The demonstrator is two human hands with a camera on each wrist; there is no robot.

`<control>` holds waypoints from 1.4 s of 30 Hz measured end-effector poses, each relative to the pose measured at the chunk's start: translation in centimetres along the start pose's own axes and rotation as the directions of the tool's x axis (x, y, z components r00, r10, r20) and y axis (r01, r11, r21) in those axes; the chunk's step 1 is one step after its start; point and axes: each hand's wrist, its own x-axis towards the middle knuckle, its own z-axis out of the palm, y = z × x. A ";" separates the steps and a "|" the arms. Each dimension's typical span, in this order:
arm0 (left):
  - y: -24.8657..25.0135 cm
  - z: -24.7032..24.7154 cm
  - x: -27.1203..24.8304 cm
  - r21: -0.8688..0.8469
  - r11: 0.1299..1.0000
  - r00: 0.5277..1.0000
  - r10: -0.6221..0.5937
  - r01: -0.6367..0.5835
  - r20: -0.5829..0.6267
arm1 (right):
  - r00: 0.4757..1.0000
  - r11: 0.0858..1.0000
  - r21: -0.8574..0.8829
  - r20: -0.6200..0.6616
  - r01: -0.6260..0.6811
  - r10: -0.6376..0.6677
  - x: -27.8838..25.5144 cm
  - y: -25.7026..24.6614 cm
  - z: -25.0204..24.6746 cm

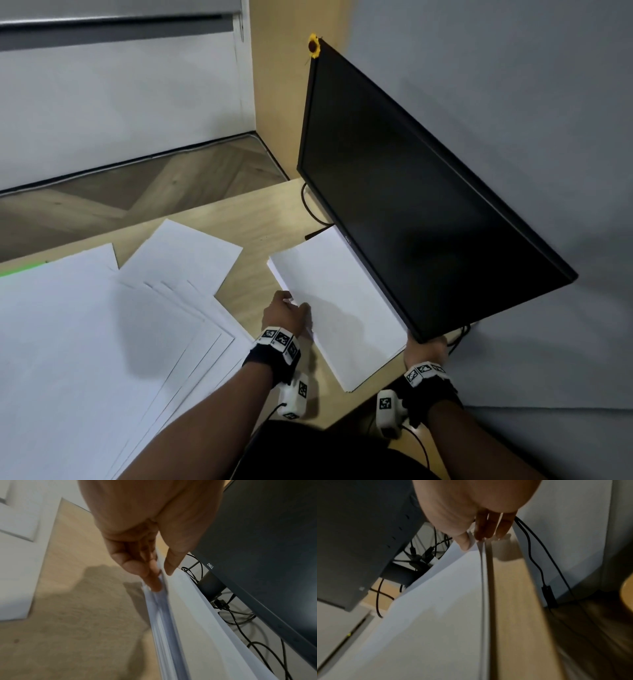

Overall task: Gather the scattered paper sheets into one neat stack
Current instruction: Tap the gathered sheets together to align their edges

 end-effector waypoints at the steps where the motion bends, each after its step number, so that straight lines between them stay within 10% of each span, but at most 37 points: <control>1: -0.1 -0.1 -0.1 0.046 0.999 1.000 0.002 -0.001 -0.015 | 1.000 0.995 -0.097 0.012 -0.003 0.004 0.2 0.0 -0.2; 13: -0.6 1.5 -2.2 0.355 0.925 0.982 0.073 -0.132 0.175 | 0.995 0.957 -0.274 0.053 0.097 -0.086 -0.9 -0.3 0.0; 22: -3.3 -1.6 -4.0 0.251 0.951 0.914 0.066 -0.178 0.399 | 0.992 0.901 -0.414 0.063 0.129 -0.114 -3.7 0.1 0.4; 32: -11.5 -16.8 -5.0 0.086 0.989 0.991 0.125 -0.121 -0.046 | 0.915 0.833 -0.381 0.151 0.402 -0.373 -14.5 -0.5 3.7; 37: -19.6 -24.7 -6.2 0.368 0.916 0.894 0.023 0.161 -0.448 | 0.799 0.740 -0.313 0.325 0.596 -0.506 -21.0 -0.8 6.6; 42: -26.2 -31.3 -7.1 0.341 0.869 0.870 -0.181 0.360 -0.459 | 0.686 0.664 -0.309 0.587 0.681 -0.430 -27.1 -0.6 9.6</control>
